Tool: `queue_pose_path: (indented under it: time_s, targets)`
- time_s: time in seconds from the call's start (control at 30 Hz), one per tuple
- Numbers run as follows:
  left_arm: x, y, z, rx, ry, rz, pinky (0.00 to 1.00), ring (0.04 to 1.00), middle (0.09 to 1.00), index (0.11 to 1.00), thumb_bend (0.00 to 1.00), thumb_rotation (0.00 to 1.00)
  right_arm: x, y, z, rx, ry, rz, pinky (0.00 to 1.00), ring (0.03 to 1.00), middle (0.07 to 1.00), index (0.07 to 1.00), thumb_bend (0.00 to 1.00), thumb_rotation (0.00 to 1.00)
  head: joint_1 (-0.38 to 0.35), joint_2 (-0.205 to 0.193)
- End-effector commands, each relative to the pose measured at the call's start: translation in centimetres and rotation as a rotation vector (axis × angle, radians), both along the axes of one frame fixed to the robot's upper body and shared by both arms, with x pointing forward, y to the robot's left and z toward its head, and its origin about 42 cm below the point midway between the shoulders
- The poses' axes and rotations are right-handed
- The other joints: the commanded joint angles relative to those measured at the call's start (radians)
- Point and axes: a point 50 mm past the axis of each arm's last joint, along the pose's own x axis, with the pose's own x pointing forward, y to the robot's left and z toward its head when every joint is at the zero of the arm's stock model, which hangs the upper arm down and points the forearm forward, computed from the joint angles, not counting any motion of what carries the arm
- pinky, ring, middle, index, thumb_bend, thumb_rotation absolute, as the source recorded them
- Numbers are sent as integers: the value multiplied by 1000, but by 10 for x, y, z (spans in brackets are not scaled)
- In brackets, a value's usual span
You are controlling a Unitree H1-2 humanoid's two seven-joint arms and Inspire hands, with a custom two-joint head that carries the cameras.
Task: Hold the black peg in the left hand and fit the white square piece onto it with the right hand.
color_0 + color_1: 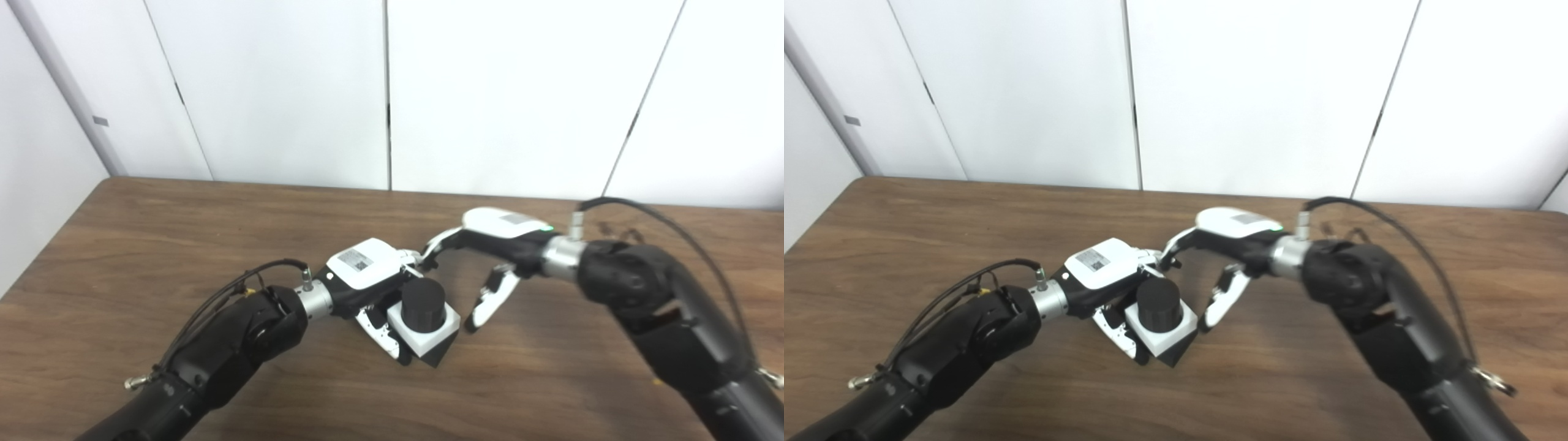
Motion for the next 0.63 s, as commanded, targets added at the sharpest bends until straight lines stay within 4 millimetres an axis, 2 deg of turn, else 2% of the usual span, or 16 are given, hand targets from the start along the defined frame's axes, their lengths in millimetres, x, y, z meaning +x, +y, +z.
queue_pose_path:
  time_s: [0.0, 0.1, 0.23, 0.33, 0.37, 0.5, 0.6]
  targets:
    - [-10, 7, -25, 144, 71, -1, 805, 907, 916, 606, 942, 255, -2, -13, 27, 103, -89, -26, 707, 834, 848, 732, 842, 188, 0, 1]
    - [-10, 8, -25, 139, 67, -1, 804, 903, 911, 602, 950, 248, -7, -33, 25, 157, -103, -75, 686, 826, 854, 761, 833, 197, -3, 1]
    - [-10, 9, -25, 148, 64, 0, 802, 902, 908, 604, 943, 257, -13, -50, 20, 192, -109, -134, 695, 830, 857, 776, 829, 218, -8, -2]
    - [-11, 9, -25, 152, 64, -1, 800, 903, 909, 607, 941, 260, -18, -63, 14, 240, -109, -187, 708, 836, 858, 765, 844, 227, -10, 0]
    - [-11, 9, -25, 149, 65, -2, 802, 904, 912, 610, 937, 263, -20, -68, 11, 265, -105, -203, 741, 860, 881, 767, 838, 221, -9, 0]
    - [-11, 10, -26, 141, 65, -2, 802, 903, 911, 611, 934, 248, -24, -79, 1, 330, -79, -262, 759, 884, 908, 781, 822, 228, -9, -2]
    - [-12, 11, -25, 143, 65, 3, 805, 903, 911, 617, 922, 235, -28, -85, -11, 395, -69, -305, 743, 863, 893, 782, 820, 213, -11, -3]
